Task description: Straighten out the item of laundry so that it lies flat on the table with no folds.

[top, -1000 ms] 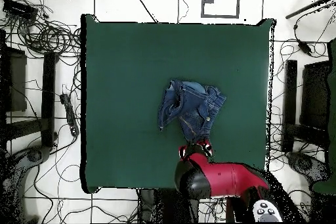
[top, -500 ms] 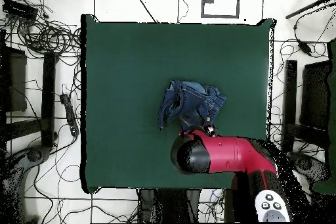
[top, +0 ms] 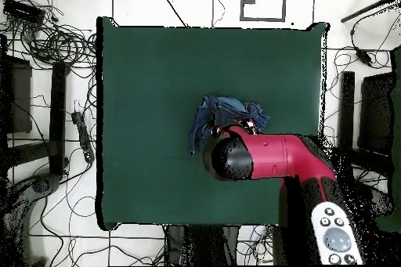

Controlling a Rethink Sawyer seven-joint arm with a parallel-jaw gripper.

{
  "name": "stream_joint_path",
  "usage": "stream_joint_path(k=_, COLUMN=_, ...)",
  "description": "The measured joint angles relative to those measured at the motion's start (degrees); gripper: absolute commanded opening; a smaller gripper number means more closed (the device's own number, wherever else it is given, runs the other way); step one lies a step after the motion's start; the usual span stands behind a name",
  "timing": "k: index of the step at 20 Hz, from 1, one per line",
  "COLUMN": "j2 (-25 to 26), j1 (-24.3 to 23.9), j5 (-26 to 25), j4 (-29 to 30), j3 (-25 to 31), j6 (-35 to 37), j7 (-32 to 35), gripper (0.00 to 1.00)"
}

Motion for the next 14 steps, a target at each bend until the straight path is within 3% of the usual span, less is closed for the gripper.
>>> stream_joint_path(k=14, j2=6.62, j1=-2.91, j5=-0.53, j4=-7.32, j3=7.56, j6=0.02, j7=0.00, gripper=1.00)
